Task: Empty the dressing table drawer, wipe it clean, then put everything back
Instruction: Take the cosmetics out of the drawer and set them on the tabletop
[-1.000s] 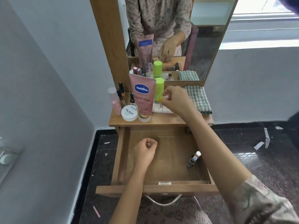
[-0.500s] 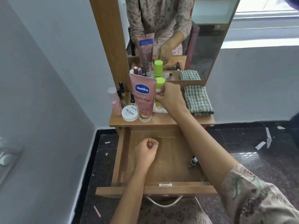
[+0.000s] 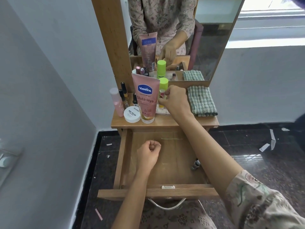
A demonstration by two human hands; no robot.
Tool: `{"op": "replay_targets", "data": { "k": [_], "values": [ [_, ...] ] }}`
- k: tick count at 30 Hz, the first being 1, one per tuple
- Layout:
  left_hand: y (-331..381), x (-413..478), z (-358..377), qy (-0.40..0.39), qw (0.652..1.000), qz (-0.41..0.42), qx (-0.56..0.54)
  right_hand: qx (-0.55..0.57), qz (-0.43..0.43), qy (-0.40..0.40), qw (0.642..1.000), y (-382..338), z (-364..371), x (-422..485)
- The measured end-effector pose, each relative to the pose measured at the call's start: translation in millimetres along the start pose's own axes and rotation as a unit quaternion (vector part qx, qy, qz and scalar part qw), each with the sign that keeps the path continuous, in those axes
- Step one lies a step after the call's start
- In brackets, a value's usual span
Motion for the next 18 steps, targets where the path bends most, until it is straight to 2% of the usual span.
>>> {"op": "replay_targets", "data": {
  "k": [3, 5, 8, 10, 12, 14, 18],
  "values": [
    [-0.3, -0.2, -1.9, 0.006, 1.000, 0.002, 0.010, 0.038, 0.032, 0.013, 0.999, 12.7, -20.5, -14.9],
    [1.2, -1.0, -2.3, 0.007, 1.000, 0.006, 0.017, 0.017, 0.059, 0.009, 0.998, 25.7, -36.5, -33.5],
    [4.7, -1.5, -1.5, 0.002, 0.999, 0.011, 0.034, -0.076, 0.124, -0.071, 0.987, 55.6, -38.0, -70.7],
    [6.6, -1.2, -0.8, 0.002, 0.999, 0.016, 0.037, -0.194, 0.147, -0.144, 0.959, 73.9, -23.2, -96.1],
    [8.4, -1.1, -0.7, 0.008, 0.999, 0.021, 0.040, -0.321, 0.109, -0.215, 0.916, 83.6, 0.9, -117.1],
    [10.7, -2.1, -0.2, 0.015, 0.999, 0.020, 0.043, -0.385, 0.065, -0.260, 0.883, 93.8, 22.7, -132.6],
    [15.3, -3.3, 2.4, 0.018, 0.998, 0.022, 0.049, -0.415, 0.043, -0.267, 0.869, 111.4, 37.1, -143.4]
  ]
}}
Point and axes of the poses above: each hand's wrist, its own x-axis towards the middle knuckle, its own z-axis out of the palm, y = z × x, the point moved 9 cm from there along x, towards the middle knuckle, and after that the axes turned 12 degrees about -y, right-handed, at the moved point
